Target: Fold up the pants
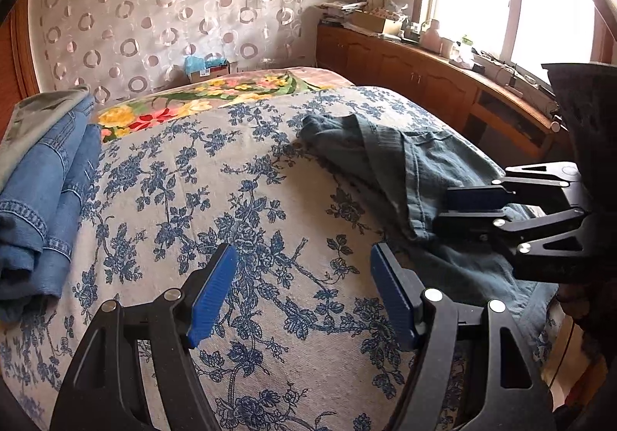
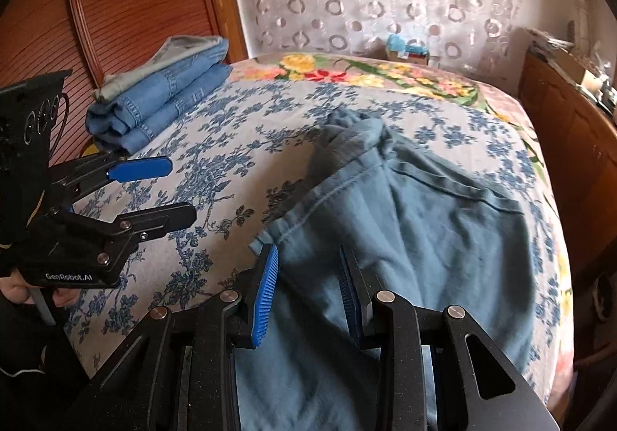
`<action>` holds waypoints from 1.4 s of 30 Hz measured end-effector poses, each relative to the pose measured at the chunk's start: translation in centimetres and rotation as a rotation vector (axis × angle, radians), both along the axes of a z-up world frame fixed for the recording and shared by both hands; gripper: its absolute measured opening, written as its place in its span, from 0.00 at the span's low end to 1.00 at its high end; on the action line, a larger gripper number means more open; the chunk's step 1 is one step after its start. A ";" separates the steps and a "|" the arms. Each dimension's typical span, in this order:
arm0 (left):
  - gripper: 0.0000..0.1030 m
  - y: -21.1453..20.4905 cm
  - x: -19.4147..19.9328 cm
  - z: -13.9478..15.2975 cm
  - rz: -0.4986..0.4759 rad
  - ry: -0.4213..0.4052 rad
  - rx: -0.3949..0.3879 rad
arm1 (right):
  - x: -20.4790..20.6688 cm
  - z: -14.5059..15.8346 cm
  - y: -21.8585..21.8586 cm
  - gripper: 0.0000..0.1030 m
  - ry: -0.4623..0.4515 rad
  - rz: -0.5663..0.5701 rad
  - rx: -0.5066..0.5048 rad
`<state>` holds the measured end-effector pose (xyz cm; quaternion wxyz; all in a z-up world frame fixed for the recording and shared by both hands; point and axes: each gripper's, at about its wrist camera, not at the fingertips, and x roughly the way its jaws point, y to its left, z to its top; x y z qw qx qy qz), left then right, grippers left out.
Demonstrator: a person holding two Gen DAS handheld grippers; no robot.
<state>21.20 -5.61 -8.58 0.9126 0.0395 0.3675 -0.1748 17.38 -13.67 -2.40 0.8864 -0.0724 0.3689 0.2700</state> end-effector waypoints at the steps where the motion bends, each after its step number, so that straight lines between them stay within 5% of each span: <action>1: 0.71 0.0 0.0 -0.2 0.001 0.001 0.003 | 0.2 -0.1 0.1 0.32 0.004 0.007 -0.007; 13: 0.71 -0.3 0.6 -0.9 0.014 0.039 0.023 | 1.4 -0.7 0.8 0.31 0.035 0.030 -0.047; 16: 0.71 -0.1 0.8 -1.1 0.027 0.053 0.019 | 1.4 -0.9 1.1 0.12 0.029 0.032 -0.038; 18: 0.71 0.1 1.0 -1.2 0.035 0.066 0.016 | 1.6 -0.9 0.9 0.08 0.041 0.032 -0.018; 29: 0.71 0.3 1.1 -1.4 0.043 0.076 0.016 | 1.3 1.8 -2.2 0.07 -0.028 -0.047 0.042; 42: 0.71 0.4 1.3 -1.7 0.048 0.089 0.018 | 2.9 2.7 -4.8 0.05 -0.072 -0.164 -0.018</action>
